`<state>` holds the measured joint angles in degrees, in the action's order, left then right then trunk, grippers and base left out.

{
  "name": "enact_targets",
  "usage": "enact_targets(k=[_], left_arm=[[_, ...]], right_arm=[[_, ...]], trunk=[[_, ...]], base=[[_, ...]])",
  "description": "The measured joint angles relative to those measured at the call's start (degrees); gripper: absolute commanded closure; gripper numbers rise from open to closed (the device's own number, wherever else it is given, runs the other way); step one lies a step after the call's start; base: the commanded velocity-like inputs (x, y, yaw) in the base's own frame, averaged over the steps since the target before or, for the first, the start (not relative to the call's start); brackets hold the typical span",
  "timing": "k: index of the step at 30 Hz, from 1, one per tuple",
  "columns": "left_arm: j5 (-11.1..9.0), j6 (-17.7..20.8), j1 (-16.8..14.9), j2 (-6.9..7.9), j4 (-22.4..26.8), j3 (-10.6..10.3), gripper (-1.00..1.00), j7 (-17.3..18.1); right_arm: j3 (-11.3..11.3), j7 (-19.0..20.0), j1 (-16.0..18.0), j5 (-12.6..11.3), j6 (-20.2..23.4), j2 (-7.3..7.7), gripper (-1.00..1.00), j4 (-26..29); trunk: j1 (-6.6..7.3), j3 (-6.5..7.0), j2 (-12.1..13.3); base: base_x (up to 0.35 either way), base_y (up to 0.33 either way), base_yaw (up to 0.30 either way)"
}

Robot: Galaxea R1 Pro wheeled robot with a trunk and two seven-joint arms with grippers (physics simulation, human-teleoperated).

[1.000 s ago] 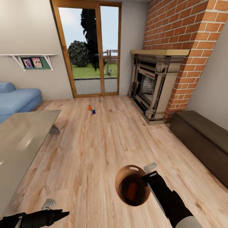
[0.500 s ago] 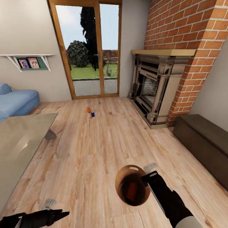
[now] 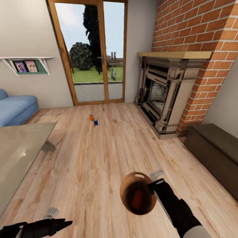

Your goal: Put the three can of soda from the living room inside the tash can in the kitchen.

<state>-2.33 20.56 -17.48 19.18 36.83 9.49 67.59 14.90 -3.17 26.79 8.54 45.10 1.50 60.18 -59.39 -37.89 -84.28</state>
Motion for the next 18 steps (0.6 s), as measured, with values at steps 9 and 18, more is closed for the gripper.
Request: enact_targets(k=[9,18], left_arm=[[0.0,0.0,0.0,0.02,0.0,0.0,-1.0,0.0],[0.0,0.0,0.0,0.01,0.0,0.0,-1.0,0.0]], right_arm=[[-0.3,0.0,0.0,-0.4,0.4,-0.08,1.0,0.0],[-8.5,0.0,0.0,-5.9,4.8,-0.05,1.0,0.0]], trunk=[[0.0,0.0,0.0],[0.0,0.0,0.0]], base=[[0.348,0.0,0.0],[0.348,0.0,0.0]])
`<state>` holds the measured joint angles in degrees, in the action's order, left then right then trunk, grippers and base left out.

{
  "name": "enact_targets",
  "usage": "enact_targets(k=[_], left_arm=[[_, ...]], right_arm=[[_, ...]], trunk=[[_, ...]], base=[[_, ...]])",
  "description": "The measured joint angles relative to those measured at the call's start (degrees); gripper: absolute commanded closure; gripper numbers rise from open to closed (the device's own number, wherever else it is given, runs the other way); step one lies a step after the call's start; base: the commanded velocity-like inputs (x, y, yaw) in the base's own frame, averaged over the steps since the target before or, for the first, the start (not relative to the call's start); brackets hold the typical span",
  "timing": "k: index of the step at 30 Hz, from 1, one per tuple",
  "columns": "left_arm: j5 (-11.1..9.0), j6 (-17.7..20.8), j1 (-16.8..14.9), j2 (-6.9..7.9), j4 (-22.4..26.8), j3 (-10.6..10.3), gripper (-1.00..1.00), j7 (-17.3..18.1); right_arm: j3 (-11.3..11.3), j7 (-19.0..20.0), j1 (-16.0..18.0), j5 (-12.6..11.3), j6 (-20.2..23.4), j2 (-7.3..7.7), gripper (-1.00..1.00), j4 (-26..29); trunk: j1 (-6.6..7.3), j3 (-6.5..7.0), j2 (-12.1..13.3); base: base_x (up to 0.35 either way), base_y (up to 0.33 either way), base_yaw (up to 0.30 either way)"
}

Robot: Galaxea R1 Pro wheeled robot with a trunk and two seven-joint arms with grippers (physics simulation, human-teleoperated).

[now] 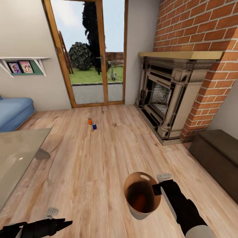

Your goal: Put the three can of soda from the living room inside the tash can in the kitchen.

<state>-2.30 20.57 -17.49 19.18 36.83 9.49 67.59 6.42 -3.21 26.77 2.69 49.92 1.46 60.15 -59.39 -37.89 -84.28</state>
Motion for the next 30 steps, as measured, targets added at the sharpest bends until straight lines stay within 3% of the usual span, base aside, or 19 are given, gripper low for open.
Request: enact_targets(k=[30], left_arm=[[0.0,0.0,0.0,0.06,0.0,0.1,-1.0,0.0]], right_arm=[[-0.6,0.0,0.0,-0.3,0.9,0.05,1.0,0.1]], trunk=[[0.0,0.0,0.0]], base=[[0.348,0.0,0.0]])
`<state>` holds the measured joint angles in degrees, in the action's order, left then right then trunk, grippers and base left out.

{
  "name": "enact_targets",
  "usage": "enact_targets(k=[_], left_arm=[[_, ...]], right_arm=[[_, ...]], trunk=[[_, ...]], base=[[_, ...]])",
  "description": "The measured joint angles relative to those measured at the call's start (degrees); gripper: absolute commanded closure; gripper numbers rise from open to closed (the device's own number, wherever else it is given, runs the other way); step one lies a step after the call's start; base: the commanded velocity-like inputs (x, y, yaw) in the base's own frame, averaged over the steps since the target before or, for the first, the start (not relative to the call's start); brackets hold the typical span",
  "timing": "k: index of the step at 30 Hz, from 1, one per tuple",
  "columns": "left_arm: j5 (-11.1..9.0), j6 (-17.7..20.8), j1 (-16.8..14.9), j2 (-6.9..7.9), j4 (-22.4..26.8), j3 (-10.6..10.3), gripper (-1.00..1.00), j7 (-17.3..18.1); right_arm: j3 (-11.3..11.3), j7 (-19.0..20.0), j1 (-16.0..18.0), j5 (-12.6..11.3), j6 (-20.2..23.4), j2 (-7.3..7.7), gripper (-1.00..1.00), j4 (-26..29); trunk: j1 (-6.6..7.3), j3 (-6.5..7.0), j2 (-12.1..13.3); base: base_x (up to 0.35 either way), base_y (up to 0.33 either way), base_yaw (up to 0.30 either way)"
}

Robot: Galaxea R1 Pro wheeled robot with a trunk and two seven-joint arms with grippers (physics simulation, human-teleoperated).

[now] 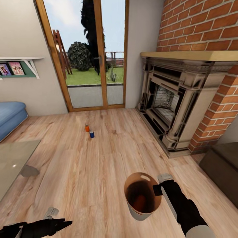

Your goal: Put the three can of soda from the living room inside the tash can in the kitchen.

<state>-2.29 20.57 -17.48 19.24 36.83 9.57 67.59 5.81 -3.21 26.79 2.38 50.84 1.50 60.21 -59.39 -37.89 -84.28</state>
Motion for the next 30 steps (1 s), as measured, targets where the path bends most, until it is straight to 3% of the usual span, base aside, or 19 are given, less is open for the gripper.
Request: enact_targets(k=[13,21,30], left_arm=[[0.0,0.0,0.0,-0.02,0.0,0.0,-1.0,0.0],[0.0,0.0,0.0,-0.03,0.0,0.0,-1.0,0.0],[0.0,-0.1,0.0,-0.03,0.0,0.0,-1.0,0.0]], right_arm=[[0.0,0.0,0.0,0.1,0.0,0.0,1.0,0.0],[0.0,0.0,0.0,-0.3,0.0,0.0,1.0,0.0],[0.0,0.0,0.0,-0.2,-0.1,0.0,1.0,0.0]], trunk=[[0.0,0.0,0.0],[0.0,-0.11,0.0],[0.0,-0.14,0.0]], base=[[0.334,0.127,0.0],[0.329,0.136,0.127],[0.341,0.035,0.02]])
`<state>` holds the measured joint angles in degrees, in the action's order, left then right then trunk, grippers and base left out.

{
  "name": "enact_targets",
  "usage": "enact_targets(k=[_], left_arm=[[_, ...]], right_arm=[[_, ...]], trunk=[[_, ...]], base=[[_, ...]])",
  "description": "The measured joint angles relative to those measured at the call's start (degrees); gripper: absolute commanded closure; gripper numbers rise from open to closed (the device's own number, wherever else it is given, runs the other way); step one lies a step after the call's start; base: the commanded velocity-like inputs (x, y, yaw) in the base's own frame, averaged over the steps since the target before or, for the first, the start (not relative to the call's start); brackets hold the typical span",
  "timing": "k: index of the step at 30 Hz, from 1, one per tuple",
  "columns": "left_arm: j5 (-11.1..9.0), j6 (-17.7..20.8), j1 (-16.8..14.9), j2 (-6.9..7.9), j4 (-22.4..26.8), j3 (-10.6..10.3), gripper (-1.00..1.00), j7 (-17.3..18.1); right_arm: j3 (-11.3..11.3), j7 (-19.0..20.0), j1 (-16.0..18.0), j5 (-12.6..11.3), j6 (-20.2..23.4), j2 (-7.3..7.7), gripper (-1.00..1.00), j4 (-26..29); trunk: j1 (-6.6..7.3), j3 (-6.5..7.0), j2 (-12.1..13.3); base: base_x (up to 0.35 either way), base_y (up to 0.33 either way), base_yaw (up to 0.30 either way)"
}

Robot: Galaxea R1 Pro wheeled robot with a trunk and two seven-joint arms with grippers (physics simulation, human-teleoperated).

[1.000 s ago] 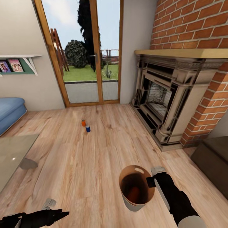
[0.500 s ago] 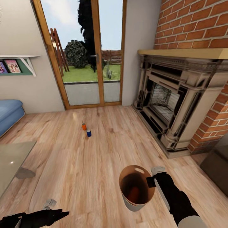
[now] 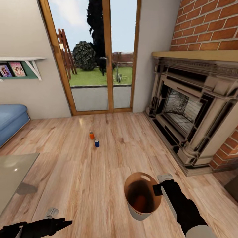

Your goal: Put the three can of soda from the living room inside the tash can in the kitchen.

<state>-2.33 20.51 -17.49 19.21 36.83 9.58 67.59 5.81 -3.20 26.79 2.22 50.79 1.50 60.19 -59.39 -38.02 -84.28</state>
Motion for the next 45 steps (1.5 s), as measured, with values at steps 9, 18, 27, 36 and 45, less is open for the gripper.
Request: enact_targets(k=[9,18,27,36,45], left_arm=[[0.0,0.0,0.0,0.0,0.0,0.0,-1.0,0.0],[0.0,0.1,0.0,0.0,0.0,0.0,-1.0,0.0],[0.0,0.0,0.0,-0.01,0.0,0.0,-1.0,0.0],[0.0,0.0,0.0,0.0,0.0,0.0,-1.0,0.0],[0.0,0.0,0.0,0.01,0.0,0.0,-1.0,0.0]], right_arm=[[0.0,0.0,0.0,0.0,0.0,0.0,1.0,0.0],[0.0,0.0,0.0,0.1,0.0,0.0,1.0,0.0],[0.0,0.0,0.0,0.5,0.0,-0.01,1.0,0.0],[0.0,0.0,0.0,0.2,0.0,0.0,1.0,0.0],[0.0,0.0,0.0,0.2,0.0,0.0,1.0,0.0]], trunk=[[0.0,0.0,0.0],[0.0,0.0,0.0],[0.0,0.0,0.0],[0.0,0.0,0.0],[0.0,0.0,0.0]], base=[[0.346,0.001,0.001],[0.347,0.0,0.0],[0.347,0.0,0.053],[0.347,0.0,0.261],[0.347,0.0,0.086]])
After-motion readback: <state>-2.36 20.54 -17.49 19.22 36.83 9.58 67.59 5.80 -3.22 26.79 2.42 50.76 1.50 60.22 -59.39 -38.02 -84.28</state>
